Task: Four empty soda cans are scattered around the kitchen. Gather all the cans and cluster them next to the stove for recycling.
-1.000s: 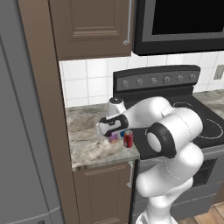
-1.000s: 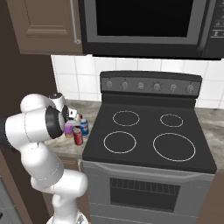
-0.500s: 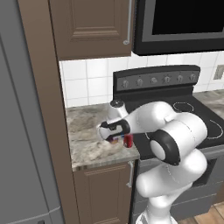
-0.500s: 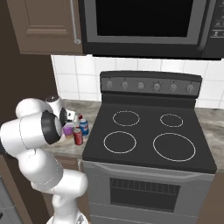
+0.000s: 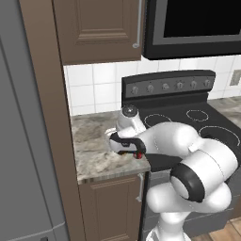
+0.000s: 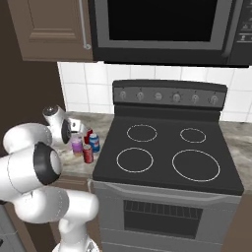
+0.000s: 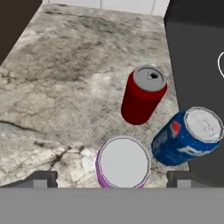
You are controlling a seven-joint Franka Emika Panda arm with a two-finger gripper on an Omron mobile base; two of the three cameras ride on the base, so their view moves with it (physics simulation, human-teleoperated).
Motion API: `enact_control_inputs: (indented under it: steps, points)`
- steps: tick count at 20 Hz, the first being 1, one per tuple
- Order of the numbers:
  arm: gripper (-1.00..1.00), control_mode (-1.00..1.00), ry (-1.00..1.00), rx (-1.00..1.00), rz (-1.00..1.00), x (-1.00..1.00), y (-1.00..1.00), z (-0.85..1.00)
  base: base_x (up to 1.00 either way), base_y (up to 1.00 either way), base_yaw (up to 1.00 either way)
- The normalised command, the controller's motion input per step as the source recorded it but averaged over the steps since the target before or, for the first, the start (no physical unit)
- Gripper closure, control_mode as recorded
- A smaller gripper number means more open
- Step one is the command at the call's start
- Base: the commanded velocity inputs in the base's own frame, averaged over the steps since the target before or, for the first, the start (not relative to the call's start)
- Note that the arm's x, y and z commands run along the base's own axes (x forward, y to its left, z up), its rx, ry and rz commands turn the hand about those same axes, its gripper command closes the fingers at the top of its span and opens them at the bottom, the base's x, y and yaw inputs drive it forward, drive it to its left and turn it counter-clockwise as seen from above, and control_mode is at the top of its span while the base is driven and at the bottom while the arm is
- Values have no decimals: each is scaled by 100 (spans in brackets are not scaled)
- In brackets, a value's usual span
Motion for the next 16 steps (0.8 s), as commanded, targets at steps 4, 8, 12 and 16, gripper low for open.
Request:
enact_control_inputs:
  steps: [4, 8, 12, 16]
  points:
    - [-100, -100, -14, 0, 0, -27, -8, 68, 0, 0, 0]
    - [-100, -100, -14, 0, 0, -61, -5, 63, 0, 0, 0]
    - [-100, -100, -12, 1, 0, -78, -12, 62, 0, 0, 0]
    - [-100, -100, -7, 4, 0, -78, -18, 64, 0, 0, 0]
